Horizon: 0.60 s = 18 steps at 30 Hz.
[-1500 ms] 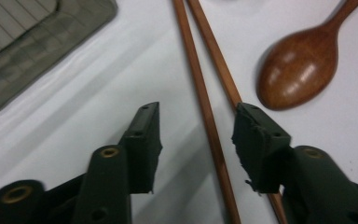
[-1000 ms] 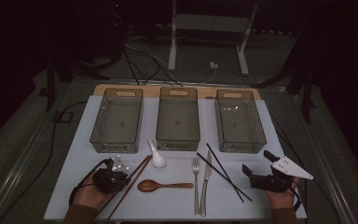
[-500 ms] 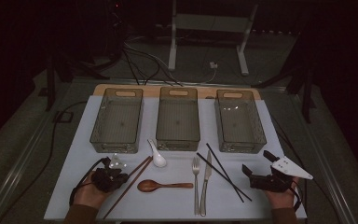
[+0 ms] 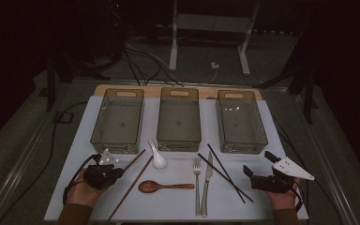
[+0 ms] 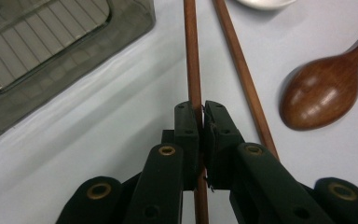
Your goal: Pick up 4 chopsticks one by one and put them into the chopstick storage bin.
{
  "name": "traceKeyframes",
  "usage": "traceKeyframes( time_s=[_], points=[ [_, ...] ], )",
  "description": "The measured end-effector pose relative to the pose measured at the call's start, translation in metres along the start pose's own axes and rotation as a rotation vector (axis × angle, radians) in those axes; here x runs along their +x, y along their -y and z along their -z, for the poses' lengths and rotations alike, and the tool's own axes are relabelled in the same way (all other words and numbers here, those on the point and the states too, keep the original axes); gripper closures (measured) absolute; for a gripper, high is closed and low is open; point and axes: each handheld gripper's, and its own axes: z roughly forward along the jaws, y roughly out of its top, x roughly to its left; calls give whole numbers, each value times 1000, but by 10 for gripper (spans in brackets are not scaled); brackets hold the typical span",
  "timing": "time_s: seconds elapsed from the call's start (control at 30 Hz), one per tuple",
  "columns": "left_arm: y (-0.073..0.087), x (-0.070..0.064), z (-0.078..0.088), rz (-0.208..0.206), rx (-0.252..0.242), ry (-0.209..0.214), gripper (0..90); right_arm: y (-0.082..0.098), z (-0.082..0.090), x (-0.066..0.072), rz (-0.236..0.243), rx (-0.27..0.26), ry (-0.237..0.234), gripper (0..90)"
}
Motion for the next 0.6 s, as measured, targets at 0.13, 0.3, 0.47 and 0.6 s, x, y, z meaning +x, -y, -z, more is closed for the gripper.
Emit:
traceKeyframes(
  time_s=[0.13,0.3,0.47,0.6],
  points=[
    [-3,3,5,1,-15,-6,865,0,0,0,-1,-1,0,0],
    [-7,6,11,15,-40,-2,865,0,0,0,0,-2,2,0],
    [-12,8,18,18,-56,-12,865,0,0,0,2,-5,3,0],
    [-16,10,21,23,-65,-16,865,0,1,-1,1,-6,6,0]
  ],
)
